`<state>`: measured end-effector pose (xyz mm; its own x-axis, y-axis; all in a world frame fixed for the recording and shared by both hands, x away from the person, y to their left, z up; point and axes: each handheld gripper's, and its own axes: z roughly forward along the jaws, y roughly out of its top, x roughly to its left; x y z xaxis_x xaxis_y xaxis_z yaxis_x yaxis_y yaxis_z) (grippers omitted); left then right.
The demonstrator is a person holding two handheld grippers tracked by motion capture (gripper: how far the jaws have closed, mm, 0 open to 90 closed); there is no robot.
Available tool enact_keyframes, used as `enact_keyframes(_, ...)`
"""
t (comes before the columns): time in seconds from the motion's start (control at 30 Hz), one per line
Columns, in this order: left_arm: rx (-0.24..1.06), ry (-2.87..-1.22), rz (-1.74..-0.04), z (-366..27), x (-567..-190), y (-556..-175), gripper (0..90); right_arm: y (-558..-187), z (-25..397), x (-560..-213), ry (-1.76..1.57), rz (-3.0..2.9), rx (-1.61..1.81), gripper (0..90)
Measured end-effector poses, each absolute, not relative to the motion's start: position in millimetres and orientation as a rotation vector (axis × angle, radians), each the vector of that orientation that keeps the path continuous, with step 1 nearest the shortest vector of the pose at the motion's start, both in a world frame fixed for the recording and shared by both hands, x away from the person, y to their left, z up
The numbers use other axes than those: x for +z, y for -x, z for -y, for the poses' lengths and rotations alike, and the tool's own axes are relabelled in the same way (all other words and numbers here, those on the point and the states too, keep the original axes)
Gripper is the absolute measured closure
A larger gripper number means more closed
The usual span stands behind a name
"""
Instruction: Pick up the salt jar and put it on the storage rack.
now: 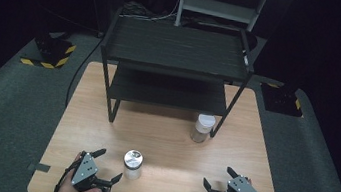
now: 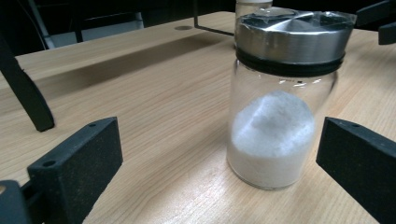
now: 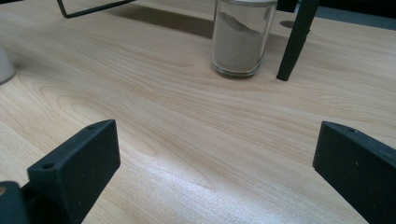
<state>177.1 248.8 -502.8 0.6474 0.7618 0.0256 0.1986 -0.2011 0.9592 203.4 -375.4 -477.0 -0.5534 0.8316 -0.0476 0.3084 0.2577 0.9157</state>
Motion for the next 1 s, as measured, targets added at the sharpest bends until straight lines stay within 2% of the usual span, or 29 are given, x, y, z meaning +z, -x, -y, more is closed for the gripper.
enact_keyframes(1.0,0.605,-1.706,-0.796,-248.1,-505.4,-179.5,0.4,-201.0,372.5,-476.3,-1.024,-1.996,1.249,0.2)
